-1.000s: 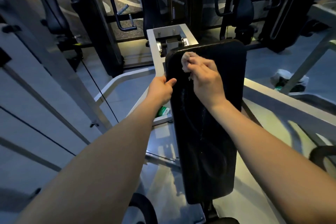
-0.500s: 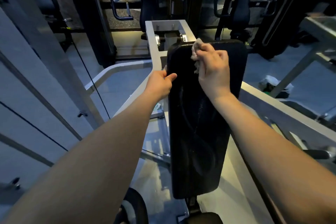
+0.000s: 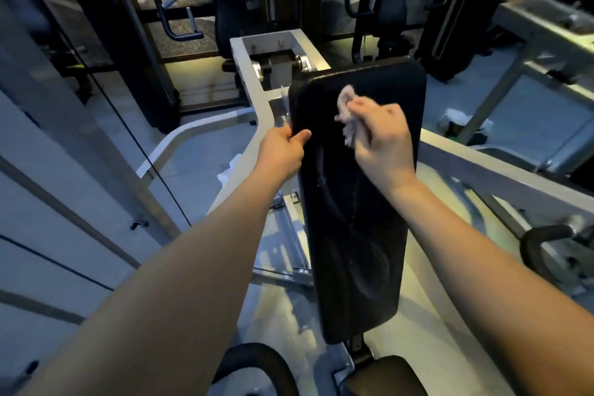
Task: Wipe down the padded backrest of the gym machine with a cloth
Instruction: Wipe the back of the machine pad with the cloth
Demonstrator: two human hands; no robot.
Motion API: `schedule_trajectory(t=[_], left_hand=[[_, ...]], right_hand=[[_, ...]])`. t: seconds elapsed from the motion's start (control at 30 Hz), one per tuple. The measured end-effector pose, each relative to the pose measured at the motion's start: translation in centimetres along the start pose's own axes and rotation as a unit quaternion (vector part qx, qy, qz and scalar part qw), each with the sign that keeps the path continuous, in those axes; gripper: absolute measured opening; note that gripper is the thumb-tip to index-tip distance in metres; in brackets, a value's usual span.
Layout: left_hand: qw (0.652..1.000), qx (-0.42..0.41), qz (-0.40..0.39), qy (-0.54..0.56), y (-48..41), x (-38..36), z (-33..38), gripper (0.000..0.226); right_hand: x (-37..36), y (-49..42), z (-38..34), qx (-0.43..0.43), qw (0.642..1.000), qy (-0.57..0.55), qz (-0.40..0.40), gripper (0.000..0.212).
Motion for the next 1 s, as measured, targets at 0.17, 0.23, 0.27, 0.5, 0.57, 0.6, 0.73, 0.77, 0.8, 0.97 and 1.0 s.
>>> schedule_trajectory(t=[0.17,0.23,0.27,0.5,0.57,0.6,0.73,0.77,0.8,0.97,1.0], left_hand=[[0.999,-0.026,-0.042,-0.02,-0.3,0.4,-0.2,0.031],[0.995,-0.059,-0.068,-0.038,-0.3,0.9,0.4,0.037],[0.992,-0.079,-0.085,-0.053,-0.4,1.2,0.6,0.039],[0.963,-0.194,-0.166,-0.082,0.4,2.7,1.4,0.072],[0.961,-0.187,-0.183,-0.085,0.0,2.4,0.7,0.08],[0.96,-0.183,-0.194,-0.089,0.0,2.2,0.3,0.082],[0.957,-0.176,-0.218,-0.08,-0.3,2.0,-0.5,0.079],[0.957,-0.176,-0.218,-0.076,-0.6,2.0,-0.6,0.078],[0.957,-0.173,-0.219,-0.077,-0.7,2.1,-0.7,0.078],[0.957,-0.163,-0.231,-0.067,-0.8,2.1,-0.6,0.08],[0.956,-0.161,-0.235,-0.069,-0.6,2.0,-0.5,0.08]], right_hand=[[-0.3,-4.0,0.0,-0.13,0.991,-0.004,0.016,0.028],[-2.3,-2.2,-1.2,-0.144,0.989,-0.004,0.013,0.026],[-3.3,-0.8,-1.9,-0.139,0.99,-0.002,0.003,0.025],[-6.8,3.1,-4.0,-0.084,0.979,0.044,-0.18,0.033],[-4.5,0.6,-4.0,-0.091,0.986,0.055,-0.126,0.026],[-3.1,-0.7,-3.9,-0.106,0.99,0.055,-0.077,0.023],[-2.5,-3.7,-3.9,-0.162,0.985,0.056,0.004,0.021],[-3.4,-3.3,-4.2,-0.172,0.983,0.058,0.002,0.021],[-4.4,-2.4,-4.6,-0.178,0.982,0.059,-0.002,0.02],[-8.8,3.3,-6.9,-0.117,0.976,0.084,-0.166,0.032],[-8.8,3.3,-7.0,-0.102,0.97,0.093,-0.202,0.034]])
Point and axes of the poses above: each hand's wrist, its own y-axis away from the middle knuckle, its own x-axis out of the back of the hand, z = x × y, the point moved 9 cm from there along -y, towards the middle knuckle, and after that the axes turned 12 degrees about -z, right-handed, at the moved point
